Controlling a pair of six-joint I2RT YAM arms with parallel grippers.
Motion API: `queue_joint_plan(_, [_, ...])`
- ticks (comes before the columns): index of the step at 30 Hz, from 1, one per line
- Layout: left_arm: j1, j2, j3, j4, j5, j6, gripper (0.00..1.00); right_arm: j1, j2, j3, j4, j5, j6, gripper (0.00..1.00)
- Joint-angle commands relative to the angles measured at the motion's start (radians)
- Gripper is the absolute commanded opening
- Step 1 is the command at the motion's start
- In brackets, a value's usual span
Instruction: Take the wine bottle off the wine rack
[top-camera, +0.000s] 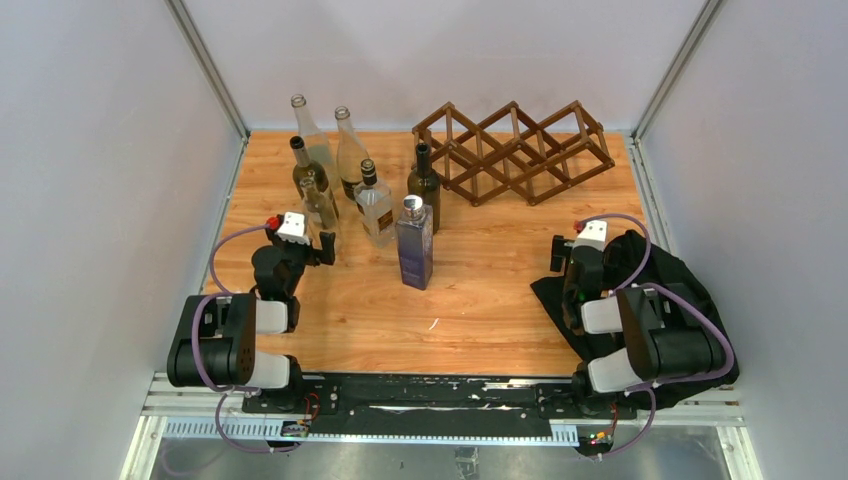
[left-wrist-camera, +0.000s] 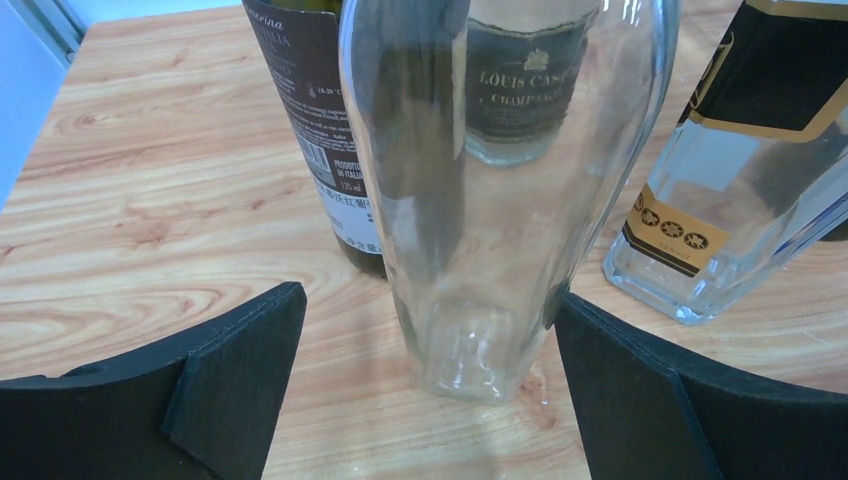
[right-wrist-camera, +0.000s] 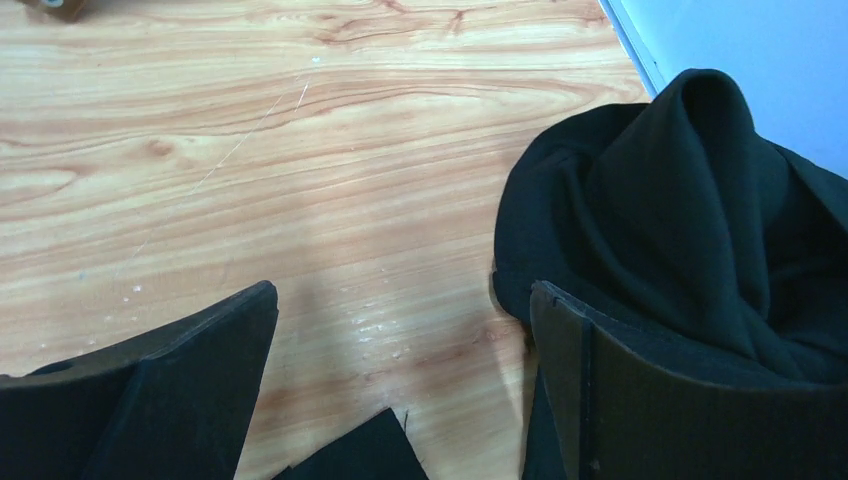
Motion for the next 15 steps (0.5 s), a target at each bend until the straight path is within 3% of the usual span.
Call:
queue_joint_plan(1, [-0.005,-0.002,0.004,0.0,-0.027,0.001,1.0,0.02,-0.024,0.025,-0.006,-0.022,-0.034,1.0])
queue_joint_plan(5, [-0.005,0.001,0.002,0.011,-0.027,0.0,1.0,0.016,0.005,0.002,0.095,-0.026,-0.056,1.0])
queue_joint_plan(15, [-0.01,0.002,0.01,-0.001,-0.021,0.012,1.0,0.016,0.009,0.003,0.098,-0.028,-0.055,1.0])
